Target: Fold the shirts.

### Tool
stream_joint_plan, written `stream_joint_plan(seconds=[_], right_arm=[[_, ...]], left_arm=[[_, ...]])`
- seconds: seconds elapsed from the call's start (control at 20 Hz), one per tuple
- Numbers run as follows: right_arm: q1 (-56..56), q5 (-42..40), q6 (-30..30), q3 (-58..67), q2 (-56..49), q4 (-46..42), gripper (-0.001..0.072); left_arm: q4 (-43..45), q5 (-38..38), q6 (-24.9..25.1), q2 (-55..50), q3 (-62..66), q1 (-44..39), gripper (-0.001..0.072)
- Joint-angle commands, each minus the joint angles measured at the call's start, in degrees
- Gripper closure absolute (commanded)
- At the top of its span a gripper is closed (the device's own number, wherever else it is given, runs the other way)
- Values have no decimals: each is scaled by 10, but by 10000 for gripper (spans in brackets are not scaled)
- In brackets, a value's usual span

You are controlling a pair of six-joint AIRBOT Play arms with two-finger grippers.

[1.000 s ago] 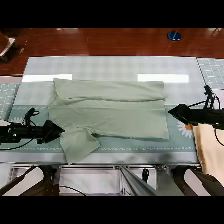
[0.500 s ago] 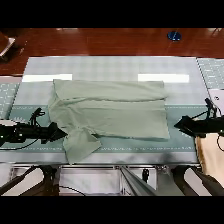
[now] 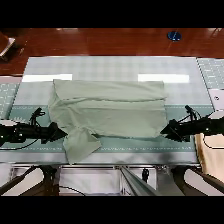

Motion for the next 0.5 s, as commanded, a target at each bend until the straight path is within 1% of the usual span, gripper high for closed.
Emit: stream_joint_plan(seconds=[0.0,0.05,0.1,0.15,0.2,0.35,0.4,0.45], right_arm=[[4,-55,-40,-1,-22,102,311],[4,-56,-56,-1,-22,118,365],[4,-51,-78,-1,-22,135,522],[3,-35,-118,4,-22,156,688],[3,-20,-132,16,-22,160,685],[3,-15,-125,88,-23,154,686],[3,-17,-120,116,-30,154,686],[4,-15,-113,150,-45,152,685]], left_arm=[[-5,1,1,0,0,0,688],[-13,3,1,0,0,0,688],[-22,5,1,0,3,0,688],[-30,4,0,0,12,1,688],[-43,0,0,0,25,3,688],[-117,-13,1,0,84,4,688],[-136,3,0,0,104,-1,688],[-144,24,-10,-3,125,-10,688]])
